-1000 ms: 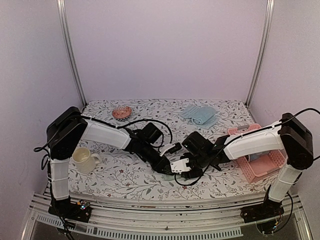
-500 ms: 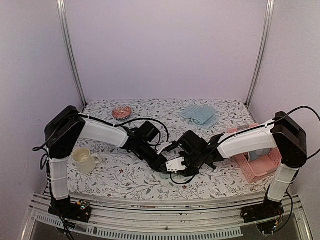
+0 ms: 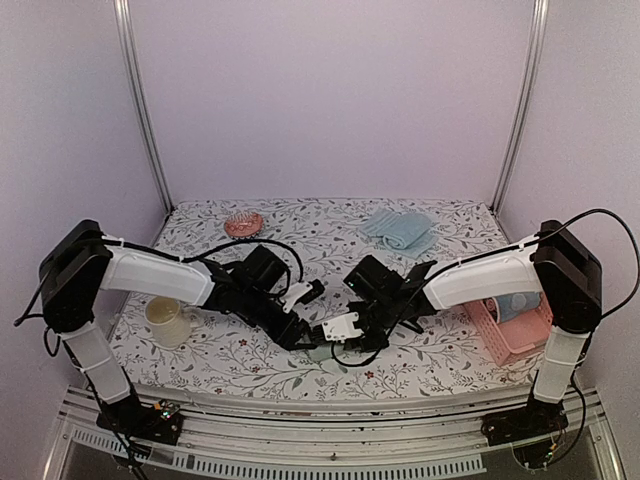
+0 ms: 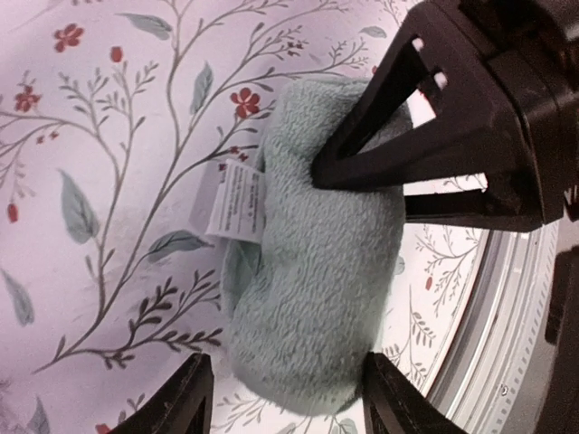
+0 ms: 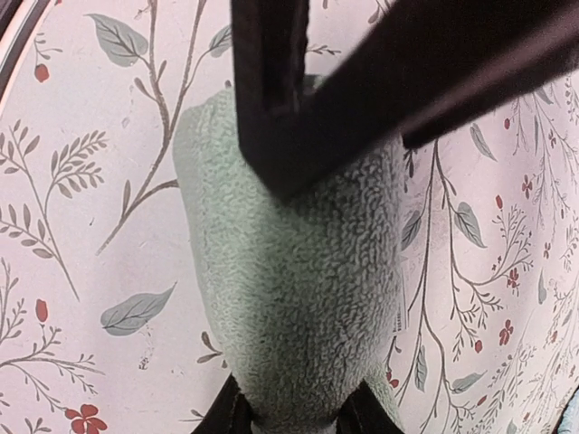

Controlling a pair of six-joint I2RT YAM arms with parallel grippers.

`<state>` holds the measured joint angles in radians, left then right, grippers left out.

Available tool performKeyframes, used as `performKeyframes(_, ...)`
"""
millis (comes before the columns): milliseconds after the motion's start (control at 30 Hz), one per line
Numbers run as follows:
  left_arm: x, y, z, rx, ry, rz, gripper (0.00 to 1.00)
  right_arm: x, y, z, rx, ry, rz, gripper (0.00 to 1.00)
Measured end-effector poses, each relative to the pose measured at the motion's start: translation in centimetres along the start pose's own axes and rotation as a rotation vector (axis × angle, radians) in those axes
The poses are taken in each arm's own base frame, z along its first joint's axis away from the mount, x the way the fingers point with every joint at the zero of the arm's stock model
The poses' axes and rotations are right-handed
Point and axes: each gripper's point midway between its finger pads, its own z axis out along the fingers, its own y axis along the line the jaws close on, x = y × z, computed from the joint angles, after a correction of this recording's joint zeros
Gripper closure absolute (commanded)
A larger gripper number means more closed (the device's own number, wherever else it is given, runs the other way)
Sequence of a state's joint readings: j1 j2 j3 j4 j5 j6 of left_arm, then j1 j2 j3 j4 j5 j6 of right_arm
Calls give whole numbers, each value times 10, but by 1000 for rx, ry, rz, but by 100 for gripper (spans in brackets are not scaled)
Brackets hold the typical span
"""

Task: Roll the towels
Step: Roll the towel at the center of the board, then pick up the towel from the center of the board.

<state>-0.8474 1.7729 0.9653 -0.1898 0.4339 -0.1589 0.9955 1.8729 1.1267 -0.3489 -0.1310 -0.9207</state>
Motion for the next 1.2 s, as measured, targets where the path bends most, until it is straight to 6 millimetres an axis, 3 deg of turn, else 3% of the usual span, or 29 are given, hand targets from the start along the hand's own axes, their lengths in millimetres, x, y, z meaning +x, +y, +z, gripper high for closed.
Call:
performKeyframes(200, 6, 15, -24, -95, -43, -49, 43, 1, 3, -4, -19, 10, 11, 96)
performKeyframes(400, -5, 26, -42, -156, -100, -73, 44, 10, 18, -20, -70, 51, 25, 97)
performKeyframes(600, -8, 29, -43, -169, -114, -81, 45, 22, 36, -38, -125, 98, 44, 97)
performKeyframes(867, -11, 29, -36, -149, -121, -84, 45, 33, 43, -57, -175, 106, 106, 97)
performKeyframes(1200, -20, 26, -38, -136, -143, -67, 46, 53, 28, -82, -187, 77, 239, 97)
